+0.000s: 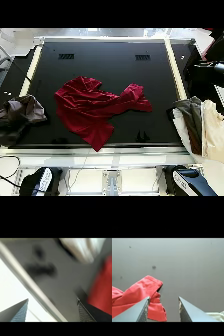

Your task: Fold the shirts.

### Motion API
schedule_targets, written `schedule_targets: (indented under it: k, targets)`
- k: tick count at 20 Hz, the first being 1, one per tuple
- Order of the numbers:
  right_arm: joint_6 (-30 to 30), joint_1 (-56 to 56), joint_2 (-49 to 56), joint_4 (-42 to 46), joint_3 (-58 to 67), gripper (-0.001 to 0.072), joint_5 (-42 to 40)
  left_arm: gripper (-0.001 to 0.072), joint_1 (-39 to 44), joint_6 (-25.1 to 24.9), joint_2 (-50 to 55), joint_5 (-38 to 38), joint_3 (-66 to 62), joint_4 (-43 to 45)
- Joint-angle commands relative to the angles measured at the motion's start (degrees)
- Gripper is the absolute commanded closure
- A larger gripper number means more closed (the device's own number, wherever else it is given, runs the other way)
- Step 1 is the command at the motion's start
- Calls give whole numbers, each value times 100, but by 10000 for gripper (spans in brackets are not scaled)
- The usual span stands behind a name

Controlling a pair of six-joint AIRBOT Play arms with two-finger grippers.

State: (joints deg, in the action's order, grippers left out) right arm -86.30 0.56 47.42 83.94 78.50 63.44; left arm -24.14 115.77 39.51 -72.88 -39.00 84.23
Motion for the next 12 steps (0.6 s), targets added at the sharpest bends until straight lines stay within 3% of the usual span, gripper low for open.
schedule_targets:
  k: [1,4,6,12]
  targets:
    - [52,-20,-57,13,11,303,52,15,-267,-1045,210,284,927,-2839]
    - [52,-20,-57,11,11,303,61,18,-188,-1360,621,229,1051,-2966]
    - [50,-20,-57,9,11,303,61,176,94,-1639,986,232,1054,-3217]
    - [48,-20,-57,7,11,303,286,183,1093,-1596,2079,798,1054,-3156]
